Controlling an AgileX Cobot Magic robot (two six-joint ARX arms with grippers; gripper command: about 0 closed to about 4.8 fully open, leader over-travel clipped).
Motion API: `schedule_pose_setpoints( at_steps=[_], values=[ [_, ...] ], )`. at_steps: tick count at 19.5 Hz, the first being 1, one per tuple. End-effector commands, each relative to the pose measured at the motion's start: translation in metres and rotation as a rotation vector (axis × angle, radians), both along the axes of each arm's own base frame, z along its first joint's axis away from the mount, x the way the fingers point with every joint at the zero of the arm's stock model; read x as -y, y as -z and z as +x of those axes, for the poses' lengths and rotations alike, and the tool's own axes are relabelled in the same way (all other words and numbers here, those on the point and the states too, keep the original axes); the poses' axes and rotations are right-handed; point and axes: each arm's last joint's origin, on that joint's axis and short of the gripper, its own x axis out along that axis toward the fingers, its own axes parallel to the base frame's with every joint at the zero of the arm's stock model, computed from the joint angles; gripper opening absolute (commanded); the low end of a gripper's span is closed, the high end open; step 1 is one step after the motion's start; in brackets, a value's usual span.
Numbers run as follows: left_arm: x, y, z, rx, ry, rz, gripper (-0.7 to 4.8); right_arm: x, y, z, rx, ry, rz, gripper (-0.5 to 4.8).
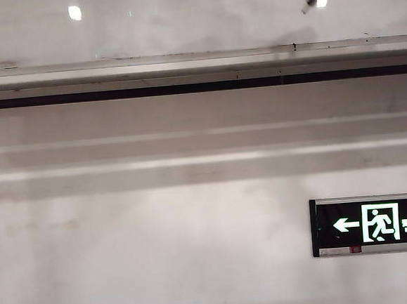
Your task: Take a marker from the whiteboard tray, write "Hi!" on the whiteboard, and then put the marker back vertically into the whiteboard tray.
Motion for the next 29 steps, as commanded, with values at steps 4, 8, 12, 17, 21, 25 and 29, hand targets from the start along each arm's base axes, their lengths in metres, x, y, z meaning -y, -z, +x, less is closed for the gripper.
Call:
schedule_pose_setpoints(
  at_steps=[4, 8, 12, 17, 21, 25, 29],
  values=[
    [0.003, 0.001, 0.003, 0.002, 0.056, 0.007, -0.06, 0.002, 0.013, 0.038, 0.065, -0.051, 0.061, -0.06],
    [0.003, 0.001, 0.003, 0.005, 0.053, 0.007, -0.06, -0.005, 0.031, 0.057, 0.037, -0.045, 0.051, -0.06],
    [0.003, 0.001, 0.003, 0.005, 0.053, 0.007, -0.06, 0.001, 0.039, 0.070, 0.039, -0.007, 0.050, -0.06],
    [0.003, 0.001, 0.003, 0.007, 0.053, 0.006, -0.06, 0.007, 0.047, 0.079, 0.031, 0.024, 0.046, -0.06],
    [0.003, 0.000, 0.003, 0.016, 0.053, 0.004, -0.06, 0.004, 0.057, 0.089, 0.028, 0.011, 0.050, -0.06],
    [0.003, 0.000, 0.004, 0.019, 0.053, 0.003, -0.06, 0.003, 0.062, 0.093, 0.013, 0.013, 0.069, -0.06],
    [0.003, -0.001, 0.004, 0.028, 0.052, 0.000, -0.06, 0.000, 0.064, 0.098, 0.038, -0.032, 0.084, -0.05]
  ],
)
